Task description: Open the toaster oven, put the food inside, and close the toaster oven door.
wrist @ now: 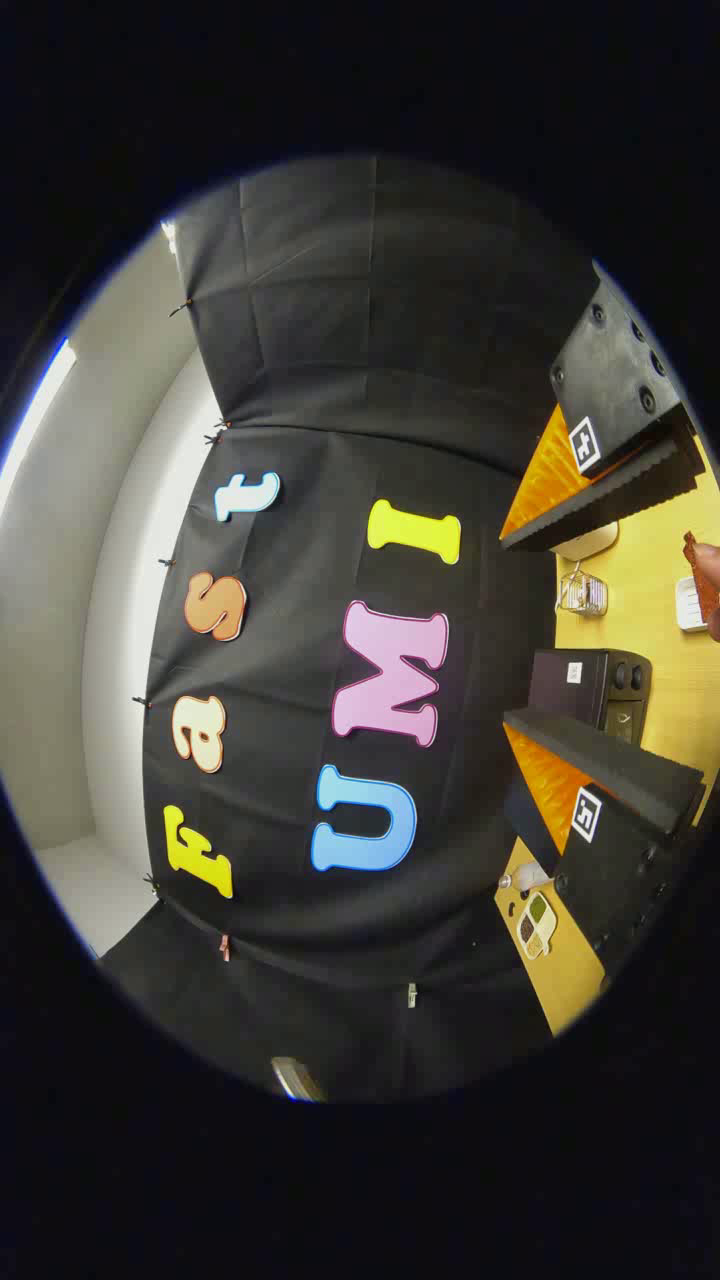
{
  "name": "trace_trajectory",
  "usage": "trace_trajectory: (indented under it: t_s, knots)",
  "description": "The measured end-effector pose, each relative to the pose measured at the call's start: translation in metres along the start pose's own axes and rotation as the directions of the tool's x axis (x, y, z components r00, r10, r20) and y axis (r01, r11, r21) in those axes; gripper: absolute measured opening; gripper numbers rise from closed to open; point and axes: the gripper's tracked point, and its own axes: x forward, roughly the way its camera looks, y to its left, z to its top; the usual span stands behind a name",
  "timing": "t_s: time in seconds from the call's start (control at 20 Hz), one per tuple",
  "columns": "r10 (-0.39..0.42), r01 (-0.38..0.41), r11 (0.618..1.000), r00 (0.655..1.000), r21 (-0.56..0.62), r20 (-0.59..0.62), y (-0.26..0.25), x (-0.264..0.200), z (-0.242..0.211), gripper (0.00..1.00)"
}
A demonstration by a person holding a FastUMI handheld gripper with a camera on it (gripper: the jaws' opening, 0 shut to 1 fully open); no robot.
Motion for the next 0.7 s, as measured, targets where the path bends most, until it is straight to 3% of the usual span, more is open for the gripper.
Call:
trace_trajectory:
  t_s: [0.7]
  knots:
    - [0.006,-0.004,0.999,0.999,0.05,-0.041,0.006,0.015,-0.004,0.97]
